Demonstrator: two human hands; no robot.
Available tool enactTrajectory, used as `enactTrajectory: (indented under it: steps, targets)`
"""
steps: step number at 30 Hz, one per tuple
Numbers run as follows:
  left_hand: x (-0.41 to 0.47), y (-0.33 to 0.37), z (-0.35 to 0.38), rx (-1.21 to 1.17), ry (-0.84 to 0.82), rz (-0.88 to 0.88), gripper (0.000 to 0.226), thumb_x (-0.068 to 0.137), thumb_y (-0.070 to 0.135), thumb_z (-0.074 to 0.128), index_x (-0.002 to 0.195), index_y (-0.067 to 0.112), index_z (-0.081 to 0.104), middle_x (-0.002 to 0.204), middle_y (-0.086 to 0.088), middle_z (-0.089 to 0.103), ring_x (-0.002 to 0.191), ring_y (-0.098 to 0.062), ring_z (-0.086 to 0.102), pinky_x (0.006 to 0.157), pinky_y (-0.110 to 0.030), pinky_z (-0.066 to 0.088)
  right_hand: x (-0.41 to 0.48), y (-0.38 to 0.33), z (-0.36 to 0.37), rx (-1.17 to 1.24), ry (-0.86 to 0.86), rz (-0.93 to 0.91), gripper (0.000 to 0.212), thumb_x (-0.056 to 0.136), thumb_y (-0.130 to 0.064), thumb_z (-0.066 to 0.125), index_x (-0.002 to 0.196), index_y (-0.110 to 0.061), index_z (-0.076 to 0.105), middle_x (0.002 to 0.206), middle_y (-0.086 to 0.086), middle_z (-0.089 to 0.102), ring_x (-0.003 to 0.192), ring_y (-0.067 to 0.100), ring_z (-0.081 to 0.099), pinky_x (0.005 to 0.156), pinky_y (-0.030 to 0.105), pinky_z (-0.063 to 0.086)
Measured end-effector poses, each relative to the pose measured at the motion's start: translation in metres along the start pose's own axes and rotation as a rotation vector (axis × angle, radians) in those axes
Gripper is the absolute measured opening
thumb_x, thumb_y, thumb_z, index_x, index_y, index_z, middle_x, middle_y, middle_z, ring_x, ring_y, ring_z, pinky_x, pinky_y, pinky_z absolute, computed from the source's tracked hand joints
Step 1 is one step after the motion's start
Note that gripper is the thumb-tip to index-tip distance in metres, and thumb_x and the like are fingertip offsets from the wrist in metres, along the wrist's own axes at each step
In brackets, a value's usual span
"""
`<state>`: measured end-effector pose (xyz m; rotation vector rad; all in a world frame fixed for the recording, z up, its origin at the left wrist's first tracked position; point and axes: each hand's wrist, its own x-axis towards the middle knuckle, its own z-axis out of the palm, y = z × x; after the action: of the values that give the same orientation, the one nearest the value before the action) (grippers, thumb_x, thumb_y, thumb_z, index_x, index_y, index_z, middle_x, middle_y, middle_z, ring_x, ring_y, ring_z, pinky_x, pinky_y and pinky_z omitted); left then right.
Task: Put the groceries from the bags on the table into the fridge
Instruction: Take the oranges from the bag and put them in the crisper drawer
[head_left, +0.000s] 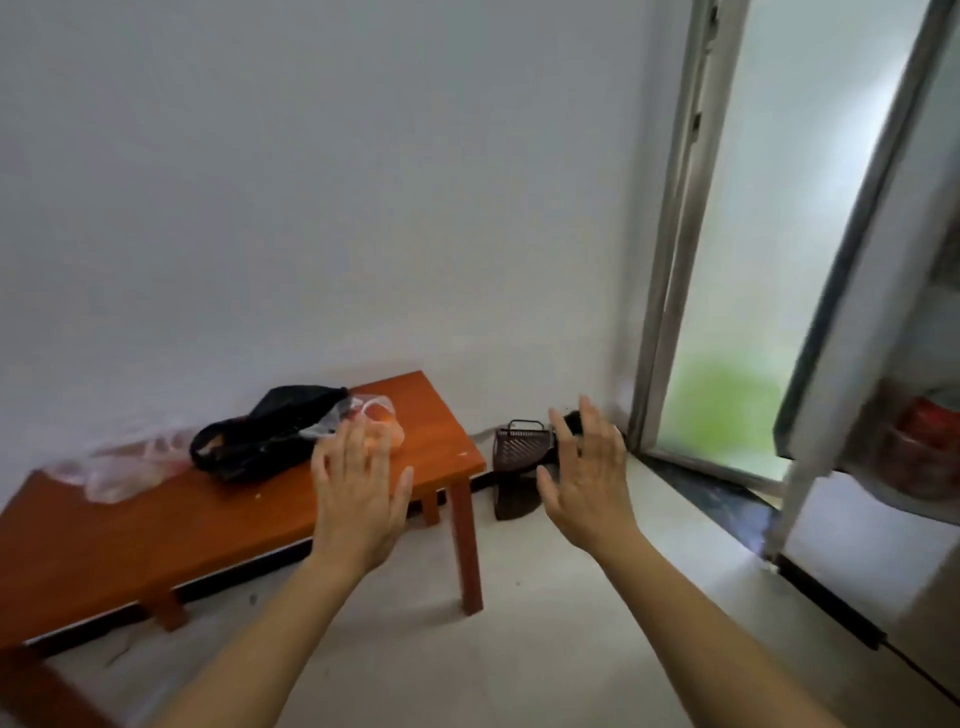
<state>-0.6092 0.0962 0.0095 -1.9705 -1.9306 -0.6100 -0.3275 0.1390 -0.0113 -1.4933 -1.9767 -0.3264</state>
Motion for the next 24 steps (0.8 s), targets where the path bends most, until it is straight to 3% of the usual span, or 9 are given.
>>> enactTrajectory:
  steps: [4,10,14,19,24]
  targets:
    - [0.010,-0.073,0.012,0.027,-0.081,-0.055,0.064,0.097,0.051,0.023,0.145,0.013,0.043,0.158,-0.018,0.028,0.146,-0.034,0.026,0.114,-0.061,0.025,0.033,-0.061,0.050,0.001,-0.092,-0.089,0.076,0.091,-0.042,0.058,0.155,-0.017,0.027,0.161,0.019,0.018,0.148,0.036,0.019,0.121,0.052,0.018]
    - [0.039,-0.140,0.058,0.007,-0.167,-0.145,0.070,0.096,0.056,0.015,0.148,0.017,0.039,0.162,-0.015,0.019,0.149,-0.030,0.019,0.117,-0.055,0.023,0.090,-0.099,0.128,0.060,-0.165,-0.111,0.072,0.090,-0.035,0.060,0.153,-0.013,0.031,0.158,0.021,0.028,0.141,0.038,0.035,0.112,0.052,0.036]
    - [0.084,-0.175,0.099,0.038,-0.211,-0.144,0.069,0.096,0.055,0.013,0.152,0.019,0.031,0.163,-0.014,0.014,0.151,-0.029,0.015,0.119,-0.053,0.020,0.136,-0.113,0.198,0.097,-0.260,-0.122,0.069,0.090,-0.032,0.057,0.151,-0.013,0.031,0.157,0.019,0.031,0.142,0.037,0.036,0.111,0.051,0.038]
    - [0.162,-0.210,0.150,-0.006,-0.277,-0.178,0.053,0.103,0.039,0.036,0.152,0.018,0.031,0.163,-0.012,0.014,0.151,-0.027,0.012,0.122,-0.048,0.017,0.214,-0.125,0.280,0.227,-0.367,-0.144,0.061,0.094,-0.025,0.053,0.151,-0.015,0.034,0.155,0.013,0.037,0.141,0.031,0.038,0.111,0.046,0.040]
    - [0.232,-0.244,0.195,-0.061,-0.307,-0.180,0.046,0.101,0.020,0.041,0.146,0.010,0.044,0.157,-0.013,0.033,0.146,-0.029,0.028,0.119,-0.043,0.025,0.310,-0.135,0.346,0.305,-0.421,-0.184,0.053,0.093,-0.010,0.050,0.146,-0.009,0.044,0.142,0.013,0.052,0.129,0.033,0.049,0.102,0.044,0.046]
